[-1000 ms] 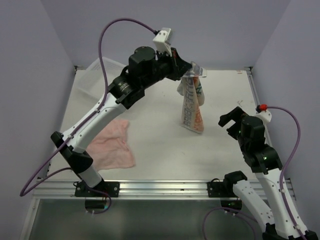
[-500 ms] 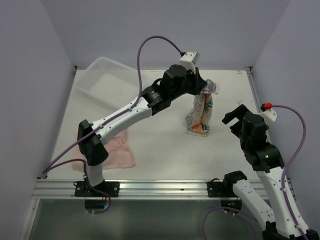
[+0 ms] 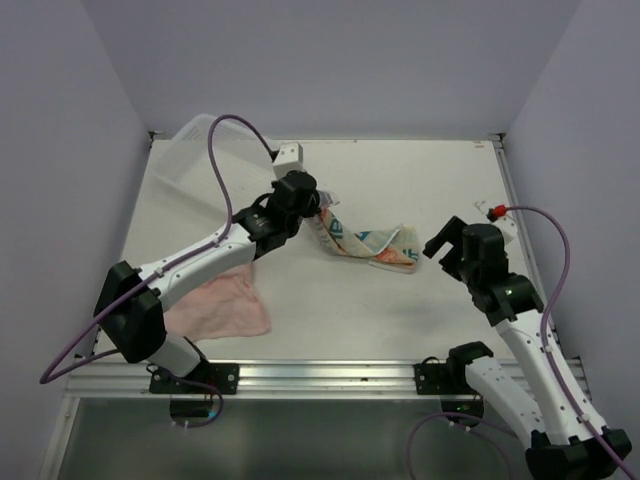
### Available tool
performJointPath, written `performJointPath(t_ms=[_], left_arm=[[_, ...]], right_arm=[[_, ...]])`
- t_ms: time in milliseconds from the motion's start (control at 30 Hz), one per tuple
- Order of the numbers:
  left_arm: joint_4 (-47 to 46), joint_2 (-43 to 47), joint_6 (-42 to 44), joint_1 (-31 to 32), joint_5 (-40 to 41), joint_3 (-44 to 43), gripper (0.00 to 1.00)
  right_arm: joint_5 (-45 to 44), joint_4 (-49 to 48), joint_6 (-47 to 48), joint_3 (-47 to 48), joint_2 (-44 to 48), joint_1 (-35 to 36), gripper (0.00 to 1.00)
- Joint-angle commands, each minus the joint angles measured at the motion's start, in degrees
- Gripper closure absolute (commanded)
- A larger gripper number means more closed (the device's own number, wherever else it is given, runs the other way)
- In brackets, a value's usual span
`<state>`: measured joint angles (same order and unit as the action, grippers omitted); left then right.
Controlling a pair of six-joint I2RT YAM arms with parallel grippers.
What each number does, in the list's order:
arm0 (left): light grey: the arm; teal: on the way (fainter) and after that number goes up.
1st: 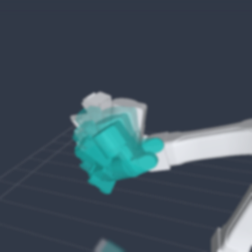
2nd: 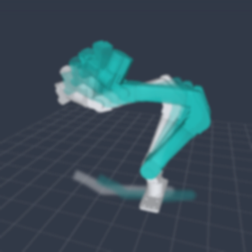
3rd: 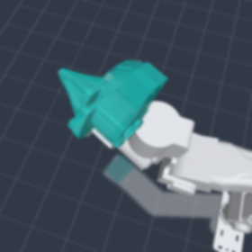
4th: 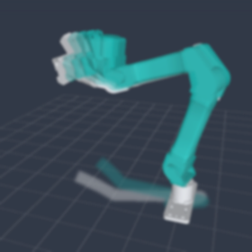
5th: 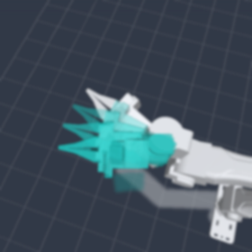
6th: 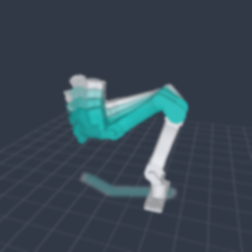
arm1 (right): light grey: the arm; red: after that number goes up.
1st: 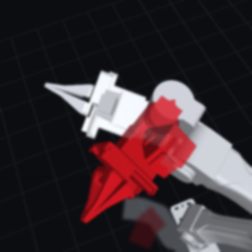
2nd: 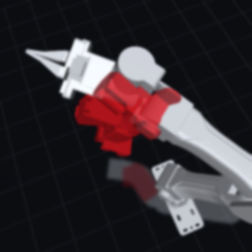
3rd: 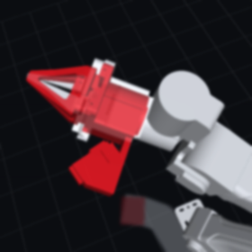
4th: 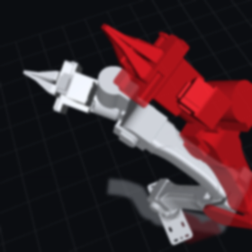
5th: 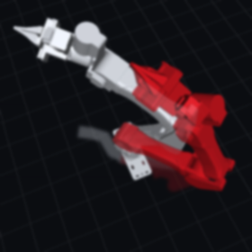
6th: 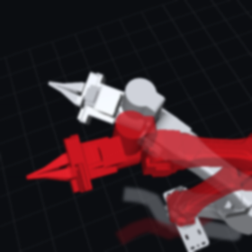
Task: Roll the towels
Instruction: Move the towel to the center of the board
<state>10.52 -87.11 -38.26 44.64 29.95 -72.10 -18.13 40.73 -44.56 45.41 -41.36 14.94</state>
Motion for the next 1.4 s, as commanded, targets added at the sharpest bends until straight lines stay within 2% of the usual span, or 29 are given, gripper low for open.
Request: performJointPath(t_ms=[0, 167, 200, 267, 300, 400, 633, 900, 1133, 1367], left_arm=[[0.7, 1.4, -5.6, -1.2, 4.2, 4.6, 0.89], [2.0, 3.3, -5.0, -2.7, 4.7, 8.3, 0.88], [2.2, 3.7, -4.7, -2.9, 4.6, 8.7, 0.79], [3.0, 5.3, -4.1, -3.2, 4.4, 10.1, 0.68], [3.1, 5.9, -3.7, -3.3, 4.3, 10.9, 0.56], [3.8, 8.4, -3.7, -3.3, 4.1, 13.8, 0.48], [6.3, 12.3, -2.3, -3.3, 3.3, 18.0, 0.44], [4.9, 9.3, 3.0, -3.3, -1.8, 17.8, 0.43], [3.1, 10.3, 4.4, -3.3, -6.0, 20.9, 0.43], [7.1, 15.6, 9.4, -3.3, -5.9, 17.5, 0.43]], right_arm=[[4.2, -3.1, 1.2, -1.5, -0.7, -0.2, 0.04], [6.1, -4.3, 1.7, -3.9, -2.1, -0.3, 0.18], [6.2, -4.6, 1.7, -4.2, -2.4, -0.3, 0.2], [6.0, -5.0, 1.7, -4.9, -2.8, -0.3, 0.2], [5.9, -5.3, 1.7, -5.1, -3.3, -0.3, 0.2], [6.0, -6.2, 1.4, -5.9, -4.2, -0.3, 0.23], [8.0, -9.2, 0.3, -9.3, -5.5, -0.3, 0.35], [14.7, -17.9, -3.5, -15.2, -8.6, -0.3, 0.5], [19.7, -26.5, -6.7, -19.0, -14.3, -0.1, 0.51], [18.2, -31.3, -9.5, -18.7, -19.6, 2.8, 0.52]])
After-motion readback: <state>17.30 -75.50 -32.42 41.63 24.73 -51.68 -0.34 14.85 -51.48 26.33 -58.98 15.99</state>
